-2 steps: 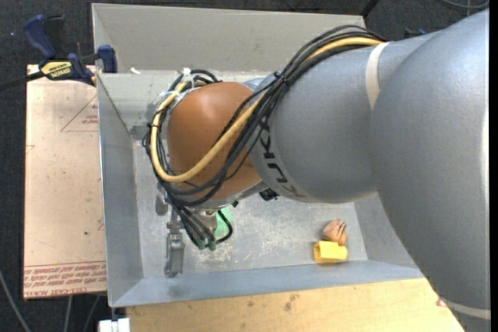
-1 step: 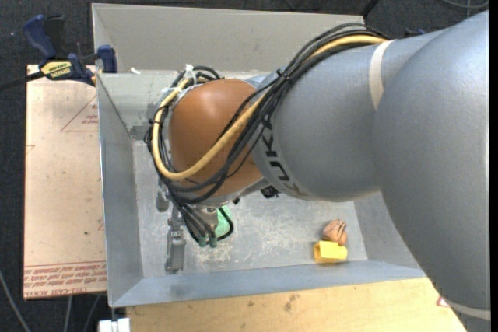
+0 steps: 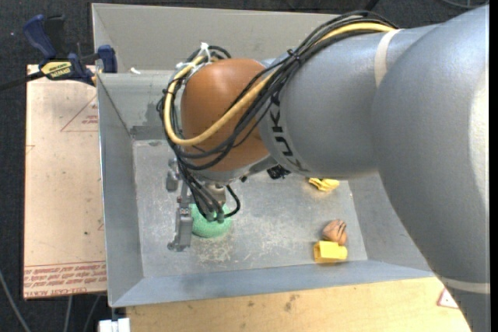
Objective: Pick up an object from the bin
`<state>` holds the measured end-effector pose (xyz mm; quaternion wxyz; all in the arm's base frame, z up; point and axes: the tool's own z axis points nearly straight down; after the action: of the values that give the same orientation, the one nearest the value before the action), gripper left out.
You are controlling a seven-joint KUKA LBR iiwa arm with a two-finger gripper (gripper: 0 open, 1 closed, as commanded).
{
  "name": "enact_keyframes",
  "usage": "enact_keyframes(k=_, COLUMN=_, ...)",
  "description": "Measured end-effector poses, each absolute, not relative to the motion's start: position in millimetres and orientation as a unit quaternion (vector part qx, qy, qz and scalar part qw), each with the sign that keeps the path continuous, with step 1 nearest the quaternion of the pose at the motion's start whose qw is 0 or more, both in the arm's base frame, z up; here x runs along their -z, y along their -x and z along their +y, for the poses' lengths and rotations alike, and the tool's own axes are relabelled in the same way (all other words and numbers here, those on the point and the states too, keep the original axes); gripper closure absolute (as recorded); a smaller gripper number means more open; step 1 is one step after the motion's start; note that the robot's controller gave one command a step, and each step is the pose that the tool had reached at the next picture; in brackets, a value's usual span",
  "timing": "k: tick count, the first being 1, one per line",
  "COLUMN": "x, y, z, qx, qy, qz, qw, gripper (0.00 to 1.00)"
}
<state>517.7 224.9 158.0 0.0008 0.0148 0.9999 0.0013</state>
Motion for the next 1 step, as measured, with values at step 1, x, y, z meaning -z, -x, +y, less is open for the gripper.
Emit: enact_keyframes(k=1, x=-147.9, y=-545.9, z=191.9, qx=-0.001, qy=-0.067, qz=0.998, qw=0.001, gripper=0.0)
